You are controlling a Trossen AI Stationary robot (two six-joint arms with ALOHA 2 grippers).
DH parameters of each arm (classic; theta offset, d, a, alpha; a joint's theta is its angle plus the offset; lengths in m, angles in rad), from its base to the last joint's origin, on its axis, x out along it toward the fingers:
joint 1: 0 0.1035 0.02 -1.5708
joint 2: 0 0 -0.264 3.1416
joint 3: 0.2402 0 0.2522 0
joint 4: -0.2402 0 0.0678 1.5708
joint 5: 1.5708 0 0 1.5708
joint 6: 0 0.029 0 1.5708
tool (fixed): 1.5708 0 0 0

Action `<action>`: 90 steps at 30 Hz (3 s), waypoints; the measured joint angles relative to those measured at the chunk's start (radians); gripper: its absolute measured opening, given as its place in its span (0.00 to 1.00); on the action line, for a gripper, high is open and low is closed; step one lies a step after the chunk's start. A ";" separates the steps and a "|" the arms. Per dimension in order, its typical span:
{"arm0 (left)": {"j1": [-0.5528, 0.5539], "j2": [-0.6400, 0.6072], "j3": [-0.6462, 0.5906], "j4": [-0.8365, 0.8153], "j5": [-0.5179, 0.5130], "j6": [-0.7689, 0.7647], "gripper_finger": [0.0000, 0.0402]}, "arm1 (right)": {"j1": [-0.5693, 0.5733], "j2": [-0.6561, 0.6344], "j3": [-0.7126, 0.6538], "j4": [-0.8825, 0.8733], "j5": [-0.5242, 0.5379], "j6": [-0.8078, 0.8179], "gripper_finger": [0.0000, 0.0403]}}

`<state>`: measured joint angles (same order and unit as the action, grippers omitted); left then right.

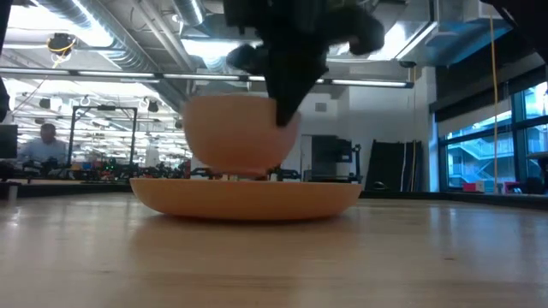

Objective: Set table place
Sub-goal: Put the light pink bowl on the orange plate, then put the pink fork to the right of the orange plate

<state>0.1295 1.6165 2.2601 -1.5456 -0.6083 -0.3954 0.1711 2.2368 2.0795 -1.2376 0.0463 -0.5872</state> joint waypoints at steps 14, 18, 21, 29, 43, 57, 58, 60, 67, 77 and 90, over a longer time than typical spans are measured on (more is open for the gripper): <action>0.000 0.000 0.000 -0.018 -0.002 -0.016 0.16 | 0.018 0.001 -0.005 -0.004 -0.075 0.168 0.02; 0.000 -0.001 0.000 -0.018 -0.003 -0.016 0.16 | 0.017 0.001 -0.050 0.034 -0.079 0.195 0.02; 0.000 -0.001 0.000 -0.018 -0.003 -0.016 0.16 | 0.018 0.002 -0.069 0.047 -0.080 0.196 0.02; 0.000 -0.001 0.000 -0.018 -0.008 -0.016 0.16 | 0.017 0.002 -0.069 0.053 -0.083 0.202 0.02; 0.000 -0.001 0.000 -0.017 -0.009 -0.016 0.16 | 0.018 -0.002 -0.122 0.099 -0.113 0.216 0.02; 0.000 -0.001 0.000 -0.017 -0.008 -0.016 0.16 | 0.019 0.002 -0.125 0.107 -0.135 0.217 0.12; 0.000 -0.001 0.000 -0.017 -0.008 -0.016 0.16 | 0.019 0.002 -0.125 0.108 -0.135 0.217 0.14; 0.000 -0.001 0.000 -0.017 -0.008 -0.016 0.16 | 0.021 0.002 -0.125 0.113 -0.135 0.217 0.17; 0.000 -0.001 0.000 -0.017 -0.008 -0.016 0.16 | 0.021 0.002 -0.125 0.121 -0.130 0.266 0.24; 0.000 -0.001 0.000 -0.017 -0.008 -0.016 0.16 | 0.021 0.002 -0.052 0.068 -0.120 0.277 0.25; 0.000 -0.001 0.000 -0.018 -0.007 -0.016 0.16 | 0.021 -0.002 0.279 -0.338 -0.163 0.435 0.25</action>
<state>0.1299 1.6154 2.2601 -1.5631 -0.6155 -0.4114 0.1921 2.2346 2.3583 -1.5753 -0.1171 -0.1525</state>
